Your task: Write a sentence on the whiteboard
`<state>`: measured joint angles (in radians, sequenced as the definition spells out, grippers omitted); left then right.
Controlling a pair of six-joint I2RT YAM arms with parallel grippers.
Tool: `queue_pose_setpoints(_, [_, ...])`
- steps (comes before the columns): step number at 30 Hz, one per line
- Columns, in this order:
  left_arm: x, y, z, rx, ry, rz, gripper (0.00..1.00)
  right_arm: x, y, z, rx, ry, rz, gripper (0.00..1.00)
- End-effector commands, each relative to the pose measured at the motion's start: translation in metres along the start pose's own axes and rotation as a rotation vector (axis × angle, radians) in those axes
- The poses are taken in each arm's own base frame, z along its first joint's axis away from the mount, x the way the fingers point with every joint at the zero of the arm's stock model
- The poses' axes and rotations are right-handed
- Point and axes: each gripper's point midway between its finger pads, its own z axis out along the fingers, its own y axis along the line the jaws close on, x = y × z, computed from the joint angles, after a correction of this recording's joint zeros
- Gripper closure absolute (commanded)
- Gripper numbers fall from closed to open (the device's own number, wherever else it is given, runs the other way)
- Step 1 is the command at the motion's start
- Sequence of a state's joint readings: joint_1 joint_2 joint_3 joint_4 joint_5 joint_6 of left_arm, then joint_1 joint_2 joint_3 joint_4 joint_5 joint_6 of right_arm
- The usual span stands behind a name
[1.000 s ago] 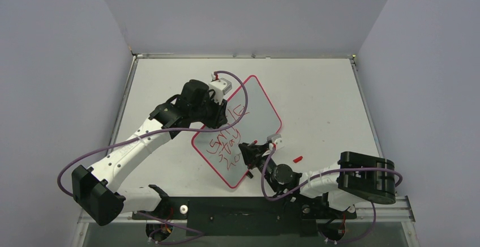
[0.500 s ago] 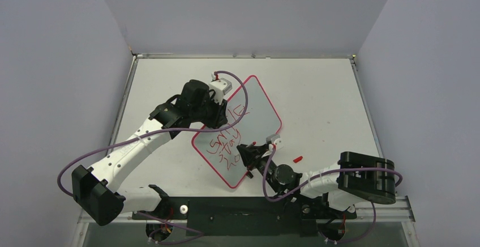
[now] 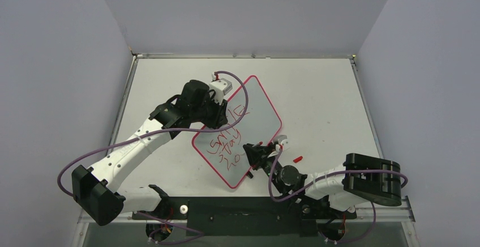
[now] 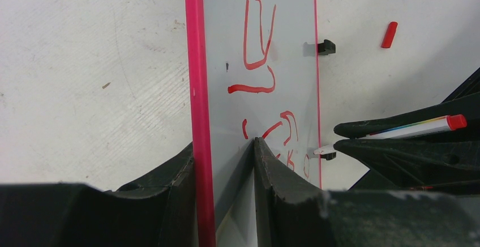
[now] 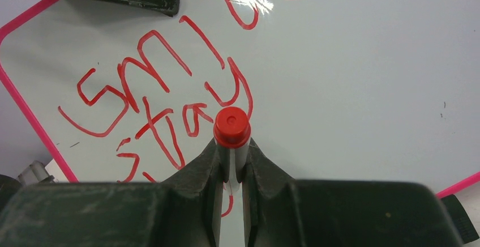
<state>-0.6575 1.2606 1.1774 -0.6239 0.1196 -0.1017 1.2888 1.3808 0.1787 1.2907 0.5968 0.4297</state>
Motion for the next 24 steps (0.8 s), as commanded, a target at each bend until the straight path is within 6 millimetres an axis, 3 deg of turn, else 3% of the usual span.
queue_pose_setpoints(1, [0.0053, 0.0280, -0.0004, -0.128, 0.020, 0.122, 1.00, -0.0158, -0.0005, 0.0018, 0.004, -0.060, 0.049, 1.00])
queue_pose_setpoints(24, [0.0066, 0.0287, 0.0013, -0.130, 0.027, 0.123, 1.00, -0.0102, -0.0029, 0.0087, 0.010, -0.053, 0.045, 1.00])
